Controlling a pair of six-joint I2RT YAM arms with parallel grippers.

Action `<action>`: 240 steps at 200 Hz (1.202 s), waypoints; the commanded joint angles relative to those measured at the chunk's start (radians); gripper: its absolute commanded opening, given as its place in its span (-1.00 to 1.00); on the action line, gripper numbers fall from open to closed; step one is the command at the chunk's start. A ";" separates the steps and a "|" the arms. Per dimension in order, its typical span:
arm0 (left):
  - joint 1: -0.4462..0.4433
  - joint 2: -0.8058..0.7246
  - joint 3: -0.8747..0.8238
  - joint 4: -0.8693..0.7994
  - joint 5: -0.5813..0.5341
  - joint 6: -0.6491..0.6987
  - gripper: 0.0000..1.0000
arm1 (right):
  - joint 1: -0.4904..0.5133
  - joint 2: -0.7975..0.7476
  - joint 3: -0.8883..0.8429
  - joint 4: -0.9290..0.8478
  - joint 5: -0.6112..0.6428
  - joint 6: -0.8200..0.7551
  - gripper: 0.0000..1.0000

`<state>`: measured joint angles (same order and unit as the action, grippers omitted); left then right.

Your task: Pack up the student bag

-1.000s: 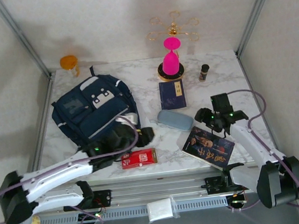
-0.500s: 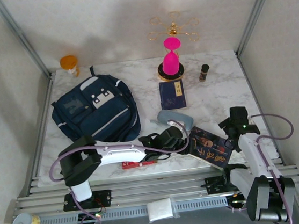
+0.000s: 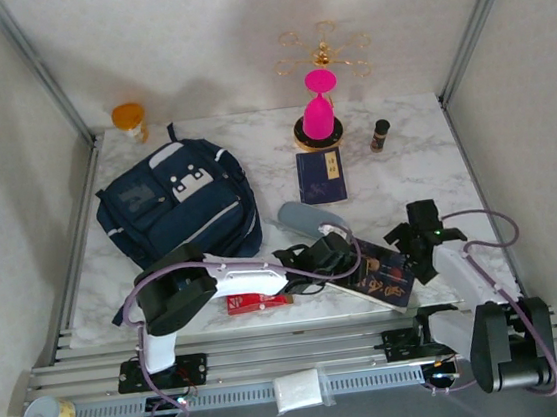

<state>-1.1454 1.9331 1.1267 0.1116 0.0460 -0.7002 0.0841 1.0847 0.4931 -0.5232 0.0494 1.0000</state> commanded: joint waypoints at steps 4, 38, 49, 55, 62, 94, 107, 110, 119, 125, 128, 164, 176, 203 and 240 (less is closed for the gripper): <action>0.013 -0.060 -0.085 -0.009 -0.061 -0.072 0.45 | 0.051 0.088 0.061 0.155 -0.134 0.024 0.97; 0.013 -0.113 -0.149 0.003 -0.037 -0.136 0.47 | 0.127 0.268 0.197 0.297 -0.176 -0.054 0.97; 0.012 -0.159 -0.176 0.018 -0.064 -0.162 0.48 | 0.129 0.327 0.258 0.307 -0.193 -0.110 0.97; 0.012 -0.191 -0.198 0.035 -0.087 -0.176 0.48 | 0.124 0.349 0.293 0.293 -0.201 -0.143 0.97; 0.015 -0.231 -0.225 0.066 -0.113 -0.184 0.49 | 0.116 0.366 0.332 0.258 -0.190 -0.179 0.97; 0.084 -0.314 -0.256 0.030 -0.143 -0.208 0.54 | 0.057 0.298 0.369 0.069 -0.108 -0.288 0.97; 0.107 -0.314 -0.271 0.044 -0.148 -0.192 0.56 | 0.057 0.253 0.361 -0.056 -0.081 -0.308 0.97; 0.113 -0.311 -0.271 0.051 -0.144 -0.185 0.56 | 0.060 0.240 0.355 -0.081 -0.084 -0.308 0.97; 0.126 -0.293 -0.259 0.076 -0.107 -0.153 0.56 | 0.079 0.195 0.329 -0.138 -0.103 -0.303 0.97; 0.131 -0.277 -0.242 0.091 -0.077 -0.123 0.56 | 0.099 0.164 0.312 -0.171 -0.109 -0.291 0.97; 0.133 -0.266 -0.227 0.090 -0.067 -0.108 0.56 | 0.111 0.148 0.304 -0.186 -0.109 -0.281 0.97; 0.137 -0.135 -0.005 -0.016 -0.062 0.016 0.59 | 0.238 -0.017 0.184 -0.254 -0.170 -0.138 0.97; 0.145 -0.080 0.068 -0.041 -0.060 0.029 0.59 | 0.282 -0.066 0.138 -0.243 -0.188 -0.078 0.97; 0.186 0.037 0.178 -0.069 -0.027 0.020 0.53 | 0.329 -0.101 0.024 -0.128 -0.326 -0.025 0.97; 0.216 0.117 0.247 -0.083 0.010 0.026 0.36 | 0.308 -0.139 -0.052 -0.040 -0.323 -0.007 0.97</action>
<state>-0.9466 2.0056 1.3243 0.0734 0.0277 -0.6983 0.4061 0.9821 0.4679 -0.6437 -0.2379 0.9558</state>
